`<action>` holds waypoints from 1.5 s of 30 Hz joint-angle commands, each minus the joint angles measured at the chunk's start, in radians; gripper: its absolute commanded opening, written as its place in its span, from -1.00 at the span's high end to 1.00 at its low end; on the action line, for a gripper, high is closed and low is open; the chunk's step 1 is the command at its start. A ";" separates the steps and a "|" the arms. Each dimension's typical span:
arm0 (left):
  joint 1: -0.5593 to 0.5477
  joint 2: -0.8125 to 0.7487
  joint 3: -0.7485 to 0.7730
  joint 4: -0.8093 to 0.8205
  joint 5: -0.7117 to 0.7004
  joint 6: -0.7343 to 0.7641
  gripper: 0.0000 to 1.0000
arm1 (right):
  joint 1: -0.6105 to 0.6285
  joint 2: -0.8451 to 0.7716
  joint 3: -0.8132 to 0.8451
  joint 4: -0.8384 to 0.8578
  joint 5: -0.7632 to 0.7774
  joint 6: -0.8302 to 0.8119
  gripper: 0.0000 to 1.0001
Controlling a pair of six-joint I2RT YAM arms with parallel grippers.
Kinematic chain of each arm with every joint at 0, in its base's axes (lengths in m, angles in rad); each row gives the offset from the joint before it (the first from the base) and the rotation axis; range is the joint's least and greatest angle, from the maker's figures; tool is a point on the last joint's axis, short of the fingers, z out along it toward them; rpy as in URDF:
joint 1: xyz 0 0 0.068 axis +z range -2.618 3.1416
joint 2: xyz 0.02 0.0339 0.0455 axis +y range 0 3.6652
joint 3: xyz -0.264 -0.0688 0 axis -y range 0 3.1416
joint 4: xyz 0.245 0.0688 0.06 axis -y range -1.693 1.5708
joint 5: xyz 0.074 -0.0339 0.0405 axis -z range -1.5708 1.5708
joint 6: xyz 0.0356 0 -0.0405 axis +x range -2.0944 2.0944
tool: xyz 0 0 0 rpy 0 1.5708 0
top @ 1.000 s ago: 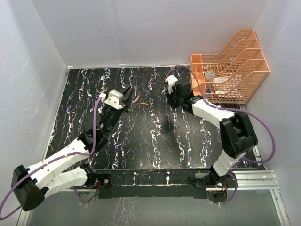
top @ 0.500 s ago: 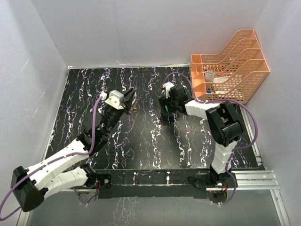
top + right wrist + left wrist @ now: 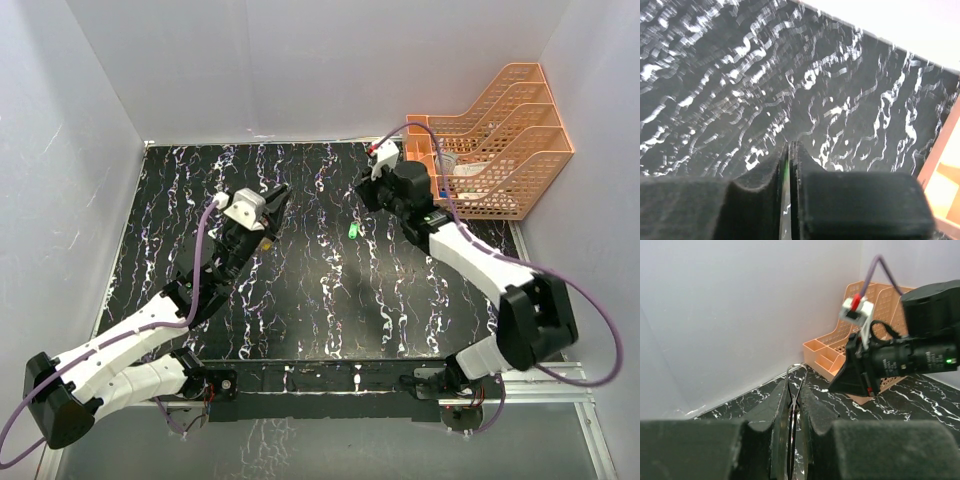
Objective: Remove the keys from the keyring
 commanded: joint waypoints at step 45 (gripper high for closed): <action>-0.003 0.029 0.185 0.058 0.189 -0.162 1.00 | 0.208 -0.337 -0.439 0.846 -0.360 0.066 -0.73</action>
